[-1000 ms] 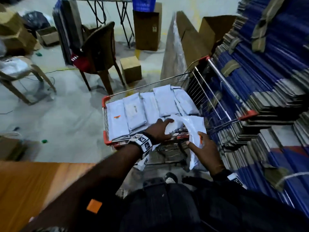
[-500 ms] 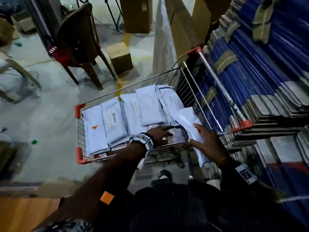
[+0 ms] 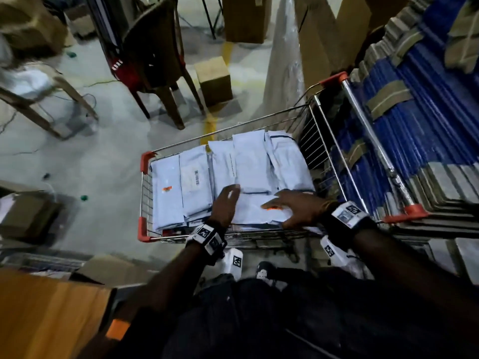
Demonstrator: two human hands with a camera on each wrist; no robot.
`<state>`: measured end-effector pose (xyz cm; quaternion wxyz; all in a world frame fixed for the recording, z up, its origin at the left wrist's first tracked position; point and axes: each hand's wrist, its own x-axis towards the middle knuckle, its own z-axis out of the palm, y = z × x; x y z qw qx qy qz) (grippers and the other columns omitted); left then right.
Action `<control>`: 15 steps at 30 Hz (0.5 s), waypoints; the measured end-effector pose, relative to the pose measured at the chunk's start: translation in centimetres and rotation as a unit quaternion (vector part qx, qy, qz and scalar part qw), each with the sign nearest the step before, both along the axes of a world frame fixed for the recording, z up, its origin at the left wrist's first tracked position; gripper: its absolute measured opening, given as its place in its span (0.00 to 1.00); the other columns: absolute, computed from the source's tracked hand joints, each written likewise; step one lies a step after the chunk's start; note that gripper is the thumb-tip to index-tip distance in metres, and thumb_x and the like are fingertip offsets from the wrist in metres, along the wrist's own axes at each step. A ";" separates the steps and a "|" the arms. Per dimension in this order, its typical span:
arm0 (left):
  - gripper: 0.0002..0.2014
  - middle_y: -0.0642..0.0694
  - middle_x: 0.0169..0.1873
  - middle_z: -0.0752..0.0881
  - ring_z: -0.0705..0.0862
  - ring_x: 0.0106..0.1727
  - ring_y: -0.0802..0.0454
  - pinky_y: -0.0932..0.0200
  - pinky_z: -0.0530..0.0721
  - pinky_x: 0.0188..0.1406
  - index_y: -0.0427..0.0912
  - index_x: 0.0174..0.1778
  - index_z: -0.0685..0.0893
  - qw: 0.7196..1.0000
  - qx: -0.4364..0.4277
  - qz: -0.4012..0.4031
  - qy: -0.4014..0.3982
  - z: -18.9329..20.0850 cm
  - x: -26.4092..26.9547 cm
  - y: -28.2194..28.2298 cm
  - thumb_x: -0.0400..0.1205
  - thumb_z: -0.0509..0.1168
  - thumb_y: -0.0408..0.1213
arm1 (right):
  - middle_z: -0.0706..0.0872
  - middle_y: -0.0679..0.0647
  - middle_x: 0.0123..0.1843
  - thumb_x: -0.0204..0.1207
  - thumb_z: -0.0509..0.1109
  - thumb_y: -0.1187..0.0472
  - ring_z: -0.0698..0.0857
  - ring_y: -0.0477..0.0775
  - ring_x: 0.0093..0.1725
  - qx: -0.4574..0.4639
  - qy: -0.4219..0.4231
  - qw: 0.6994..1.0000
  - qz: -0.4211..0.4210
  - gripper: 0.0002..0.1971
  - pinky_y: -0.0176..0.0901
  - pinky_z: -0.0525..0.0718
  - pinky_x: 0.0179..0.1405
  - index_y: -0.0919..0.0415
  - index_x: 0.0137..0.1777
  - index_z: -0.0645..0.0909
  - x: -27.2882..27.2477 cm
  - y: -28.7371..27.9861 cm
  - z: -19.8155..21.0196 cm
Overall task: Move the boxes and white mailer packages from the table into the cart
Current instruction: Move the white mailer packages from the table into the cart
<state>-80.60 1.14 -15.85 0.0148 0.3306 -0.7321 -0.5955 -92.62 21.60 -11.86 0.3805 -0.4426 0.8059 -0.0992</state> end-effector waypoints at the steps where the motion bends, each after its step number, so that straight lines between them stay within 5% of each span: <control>1: 0.11 0.43 0.56 0.85 0.83 0.56 0.46 0.56 0.78 0.57 0.45 0.61 0.79 0.998 -0.029 -0.046 -0.022 -0.2 0.2 -0.3 0.83 0.67 0.37 | 0.74 0.59 0.72 0.62 0.74 0.36 0.71 0.59 0.74 0.016 0.005 0.999 0.028 0.40 0.50 0.69 0.75 0.34 0.77 0.68 -0.3 -0.7 -0.3; 5: 0.22 0.39 0.53 0.86 0.85 0.52 0.41 0.58 0.78 0.47 0.48 0.67 0.78 0.956 -0.183 -0.192 -0.124 -0.3 0.9 -0.4 0.76 0.70 0.32 | 0.63 0.60 0.83 0.63 0.82 0.42 0.61 0.59 0.82 0.055 0.011 0.996 0.070 0.45 0.50 0.61 0.80 0.40 0.80 0.65 -0.8 -2.3 -1.4; 8: 0.26 0.36 0.63 0.76 0.78 0.65 0.35 0.47 0.79 0.61 0.54 0.72 0.74 0.883 -0.300 -0.273 -0.236 -0.4 1.3 0.3 0.77 0.71 0.44 | 0.74 0.58 0.76 0.66 0.77 0.36 0.71 0.58 0.76 0.067 0.007 0.996 0.064 0.39 0.50 0.69 0.75 0.41 0.78 0.71 -1.1 -1.8 -2.8; 11: 0.22 0.38 0.66 0.72 0.75 0.65 0.35 0.47 0.77 0.60 0.54 0.71 0.77 0.841 -0.411 -0.266 -0.229 0.5 1.4 1.6 0.80 0.68 0.46 | 0.83 0.53 0.70 0.79 0.69 0.43 0.81 0.54 0.68 0.048 -0.011 0.999 0.020 0.22 0.38 0.74 0.63 0.42 0.72 0.78 -1.0 -0.8 -2.8; 15: 0.18 0.39 0.66 0.82 0.78 0.69 0.39 0.51 0.76 0.67 0.46 0.67 0.83 0.841 -0.307 -0.379 -0.233 -0.5 0.2 2.7 0.85 0.61 0.49 | 0.84 0.54 0.70 0.83 0.63 0.45 0.81 0.57 0.69 0.111 -0.009 0.994 0.008 0.18 0.41 0.75 0.64 0.49 0.69 0.83 -0.5 -0.3 -3.9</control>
